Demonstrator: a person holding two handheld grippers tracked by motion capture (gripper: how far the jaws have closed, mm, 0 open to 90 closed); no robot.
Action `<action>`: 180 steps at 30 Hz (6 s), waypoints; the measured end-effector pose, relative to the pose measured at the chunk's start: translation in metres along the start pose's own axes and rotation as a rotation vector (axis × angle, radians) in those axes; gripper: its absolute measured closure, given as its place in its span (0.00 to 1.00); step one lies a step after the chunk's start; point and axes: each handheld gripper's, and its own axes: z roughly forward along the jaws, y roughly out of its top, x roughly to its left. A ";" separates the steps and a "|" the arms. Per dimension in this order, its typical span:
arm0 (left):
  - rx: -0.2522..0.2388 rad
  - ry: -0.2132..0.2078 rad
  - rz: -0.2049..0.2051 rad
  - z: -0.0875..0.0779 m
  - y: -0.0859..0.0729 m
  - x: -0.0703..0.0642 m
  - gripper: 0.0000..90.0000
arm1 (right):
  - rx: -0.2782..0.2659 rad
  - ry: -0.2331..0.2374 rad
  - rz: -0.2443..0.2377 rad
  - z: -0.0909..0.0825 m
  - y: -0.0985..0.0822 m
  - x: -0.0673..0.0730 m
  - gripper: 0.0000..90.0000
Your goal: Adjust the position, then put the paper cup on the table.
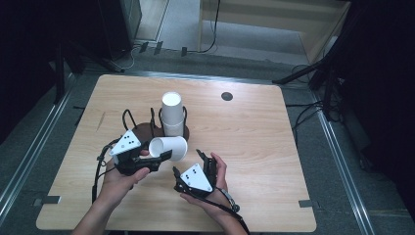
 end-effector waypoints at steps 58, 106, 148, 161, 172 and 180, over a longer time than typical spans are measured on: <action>-0.367 0.049 -0.017 0.008 -0.024 0.019 0.38 | -0.057 -0.053 0.509 -0.014 0.014 -0.036 0.17; -0.355 -0.011 0.043 0.027 -0.033 -0.008 0.38 | -0.065 0.269 1.777 0.003 0.014 -0.041 0.09; -0.326 -0.062 0.080 0.032 -0.035 -0.020 0.36 | -0.080 0.441 2.084 0.031 0.000 -0.038 0.25; -0.215 -0.042 -0.020 0.020 -0.029 -0.016 0.13 | -0.177 0.364 1.963 0.022 0.001 -0.048 0.31; -0.050 -0.006 -0.019 0.009 -0.026 0.001 0.00 | -0.240 0.202 1.739 0.013 -0.002 -0.059 0.33; 0.003 0.068 -0.028 0.005 -0.036 0.019 0.00 | -0.228 -0.013 1.428 0.005 0.002 -0.061 0.33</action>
